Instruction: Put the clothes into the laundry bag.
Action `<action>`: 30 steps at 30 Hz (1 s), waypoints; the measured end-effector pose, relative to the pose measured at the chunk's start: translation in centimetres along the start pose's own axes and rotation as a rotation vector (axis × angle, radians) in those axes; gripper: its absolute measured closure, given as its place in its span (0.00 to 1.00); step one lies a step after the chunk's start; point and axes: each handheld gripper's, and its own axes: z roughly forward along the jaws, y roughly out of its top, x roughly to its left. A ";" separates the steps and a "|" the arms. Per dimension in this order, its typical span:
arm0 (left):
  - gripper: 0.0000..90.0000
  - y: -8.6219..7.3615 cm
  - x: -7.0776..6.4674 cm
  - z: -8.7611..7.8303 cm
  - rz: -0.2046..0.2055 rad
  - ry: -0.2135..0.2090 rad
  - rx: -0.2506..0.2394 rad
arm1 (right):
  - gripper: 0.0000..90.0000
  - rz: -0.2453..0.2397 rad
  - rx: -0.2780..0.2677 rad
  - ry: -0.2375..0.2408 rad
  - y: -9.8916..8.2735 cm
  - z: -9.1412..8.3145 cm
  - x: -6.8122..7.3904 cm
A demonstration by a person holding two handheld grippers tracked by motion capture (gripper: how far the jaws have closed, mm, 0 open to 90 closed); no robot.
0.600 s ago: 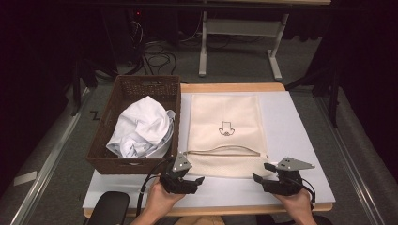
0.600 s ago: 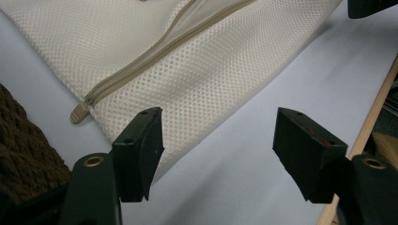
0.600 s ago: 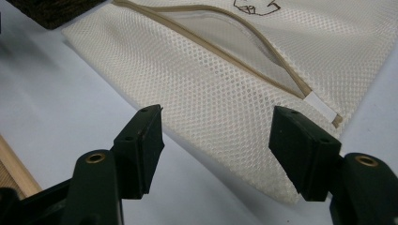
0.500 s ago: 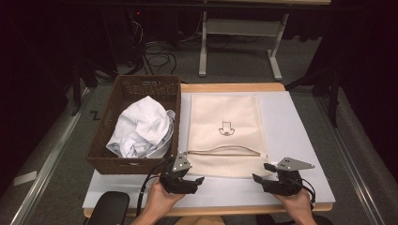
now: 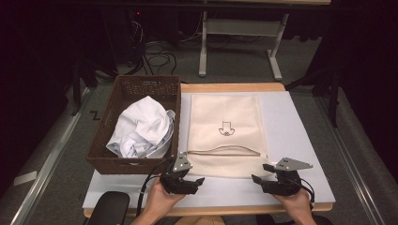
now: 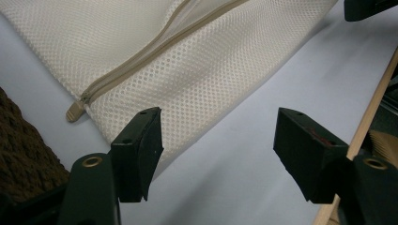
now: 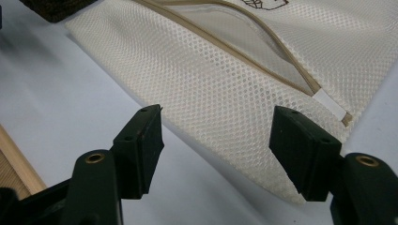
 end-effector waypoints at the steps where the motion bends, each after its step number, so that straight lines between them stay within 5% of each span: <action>1: 0.37 0.0 0.0 0.0 0.000 0.000 -0.001 | 0.39 0.000 -0.001 0.000 0.0 0.0 0.0; 19: 0.34 0.8 -0.5 0.1 0.010 -0.023 0.035 | 0.39 0.005 -0.012 0.006 0.1 -0.3 -0.2; 22: 0.34 1.3 -0.5 0.1 -0.003 -0.059 0.037 | 0.39 0.008 -0.005 0.007 0.1 -0.3 -0.2; 30: 0.35 2.9 -0.9 0.6 0.035 -0.064 0.036 | 0.40 0.004 -0.005 0.009 0.0 -0.2 -0.2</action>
